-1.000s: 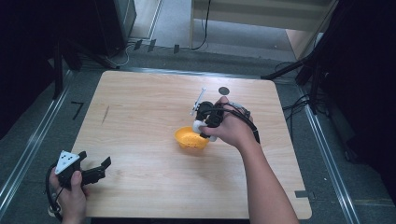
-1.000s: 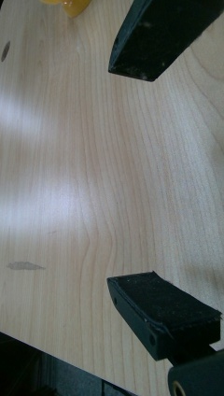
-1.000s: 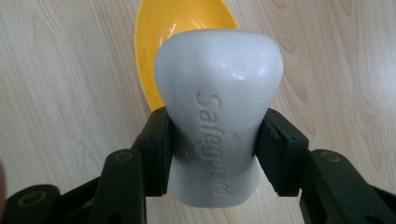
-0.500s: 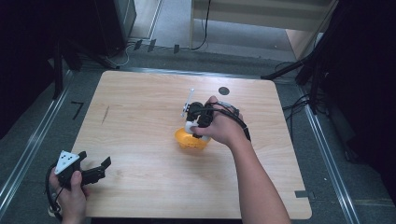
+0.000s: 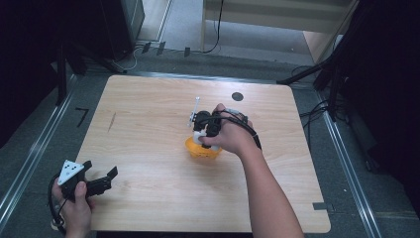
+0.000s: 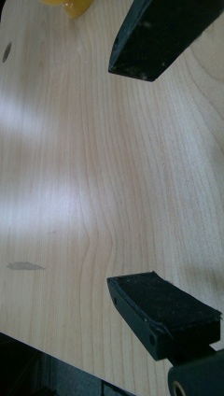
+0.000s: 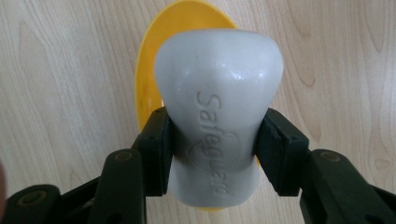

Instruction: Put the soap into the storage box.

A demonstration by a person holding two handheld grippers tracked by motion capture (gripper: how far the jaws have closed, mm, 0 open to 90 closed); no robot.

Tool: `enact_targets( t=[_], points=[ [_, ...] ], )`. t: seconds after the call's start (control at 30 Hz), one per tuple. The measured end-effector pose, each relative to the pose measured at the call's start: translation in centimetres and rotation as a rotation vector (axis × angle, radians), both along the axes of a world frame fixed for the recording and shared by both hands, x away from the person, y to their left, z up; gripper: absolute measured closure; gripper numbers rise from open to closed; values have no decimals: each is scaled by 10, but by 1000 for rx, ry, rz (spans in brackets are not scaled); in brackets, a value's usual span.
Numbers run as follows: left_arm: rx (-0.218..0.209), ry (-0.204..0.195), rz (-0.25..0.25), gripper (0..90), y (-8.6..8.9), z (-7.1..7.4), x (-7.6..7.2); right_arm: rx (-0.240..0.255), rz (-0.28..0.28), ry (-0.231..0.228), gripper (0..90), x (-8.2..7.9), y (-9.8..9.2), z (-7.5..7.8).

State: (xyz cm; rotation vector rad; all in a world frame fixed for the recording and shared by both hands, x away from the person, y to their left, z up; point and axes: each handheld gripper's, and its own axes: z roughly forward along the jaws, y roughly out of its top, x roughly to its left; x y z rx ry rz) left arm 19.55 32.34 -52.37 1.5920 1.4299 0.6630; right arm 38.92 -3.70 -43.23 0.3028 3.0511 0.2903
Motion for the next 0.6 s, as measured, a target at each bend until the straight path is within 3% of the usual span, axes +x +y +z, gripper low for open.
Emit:
enact_targets(
  t=[0.6],
  points=[
    [-2, 3, 1, 16, 0, 0, 0, -39, 47, 11, 514, 2, 9, -17]
  ],
)
